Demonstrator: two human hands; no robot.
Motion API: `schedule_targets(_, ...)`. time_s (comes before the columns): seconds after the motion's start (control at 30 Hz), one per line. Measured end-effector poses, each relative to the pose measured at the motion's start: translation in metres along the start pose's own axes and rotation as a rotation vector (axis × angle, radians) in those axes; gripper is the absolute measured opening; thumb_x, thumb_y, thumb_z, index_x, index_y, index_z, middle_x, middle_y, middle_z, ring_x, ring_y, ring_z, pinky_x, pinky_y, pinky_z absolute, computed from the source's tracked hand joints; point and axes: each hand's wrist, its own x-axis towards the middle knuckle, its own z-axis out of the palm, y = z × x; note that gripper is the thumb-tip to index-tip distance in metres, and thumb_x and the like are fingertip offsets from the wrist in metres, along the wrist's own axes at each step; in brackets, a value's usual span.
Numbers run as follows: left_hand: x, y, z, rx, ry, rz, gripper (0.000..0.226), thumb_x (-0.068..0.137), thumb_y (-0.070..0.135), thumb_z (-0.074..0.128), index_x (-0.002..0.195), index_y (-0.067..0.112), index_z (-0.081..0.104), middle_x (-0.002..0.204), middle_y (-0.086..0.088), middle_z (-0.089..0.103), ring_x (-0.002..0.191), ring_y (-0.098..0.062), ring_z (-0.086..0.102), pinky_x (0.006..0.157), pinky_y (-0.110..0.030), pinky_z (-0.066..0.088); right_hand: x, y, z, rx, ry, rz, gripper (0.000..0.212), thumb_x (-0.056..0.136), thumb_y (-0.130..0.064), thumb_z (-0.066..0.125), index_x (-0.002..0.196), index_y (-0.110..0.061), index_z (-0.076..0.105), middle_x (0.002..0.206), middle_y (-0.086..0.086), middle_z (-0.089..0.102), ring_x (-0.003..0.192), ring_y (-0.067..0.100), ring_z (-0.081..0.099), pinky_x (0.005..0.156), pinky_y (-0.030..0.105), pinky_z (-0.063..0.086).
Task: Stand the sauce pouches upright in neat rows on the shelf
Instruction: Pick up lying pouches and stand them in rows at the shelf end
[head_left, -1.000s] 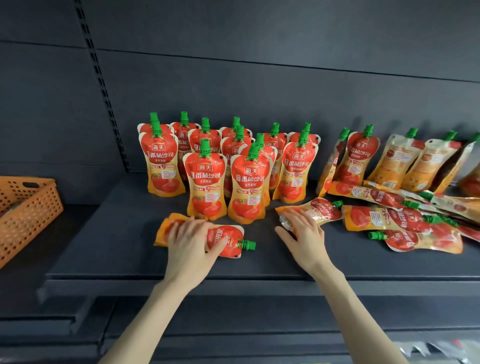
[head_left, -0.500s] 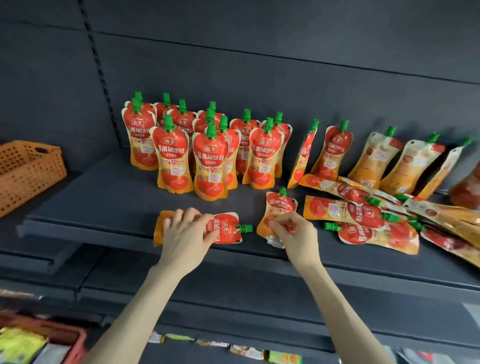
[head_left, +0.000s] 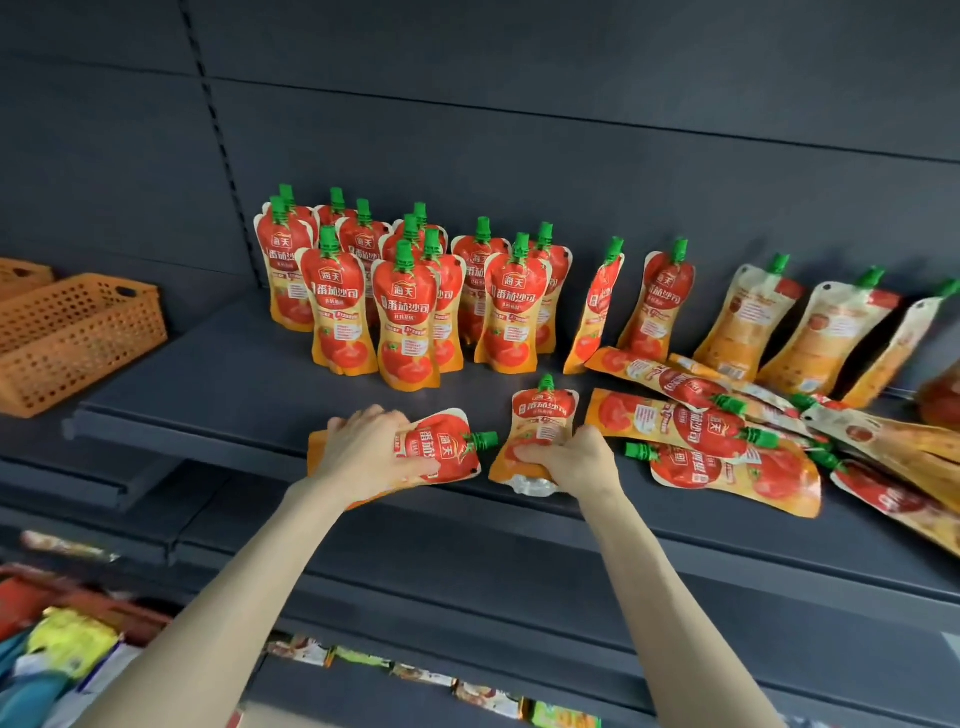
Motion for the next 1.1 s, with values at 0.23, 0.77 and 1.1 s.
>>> schedule_targets(0.23,-0.008,0.001,-0.003,-0.438,0.07,0.023,0.04,0.078,0.049,0.064,0.082,0.02,0.037,0.088,0.006,0.056,0.079,-0.013,0.057,0.06,-0.028,0.043,-0.011,0.014,-0.011,0.315,-0.035,-0.046,0.024,0.079,-0.019,0.071,0.097,-0.014,0.056,0.098,0.004,0.068,0.089,0.021,0.066,0.078,0.034,0.052)
schedule_targets(0.77,0.048,-0.007,-0.031,-1.019,0.373,0.147,0.056,0.07,0.04,0.07,0.119,0.025,0.05,0.113,0.007,0.063,0.104,-0.006,0.06,0.087,-0.026,0.05,0.016,-0.043,0.043,0.568,0.039,-0.423,0.022,0.079,-0.006,0.072,0.094,-0.011,0.056,0.094,0.003,0.072,0.088,0.016,0.069,0.07,0.024,0.057)
schedule_targets(1.1,0.058,-0.038,0.011,-1.083,0.025,0.207,0.059,0.079,0.016,0.071,0.129,0.027,0.042,0.111,0.022,0.058,0.101,0.011,0.056,0.081,-0.009,0.048,0.039,-0.025,0.063,0.29,0.077,-0.437,0.034,0.079,-0.01,0.073,0.104,-0.019,0.05,0.104,-0.008,0.065,0.096,0.002,0.062,0.079,0.013,0.05)
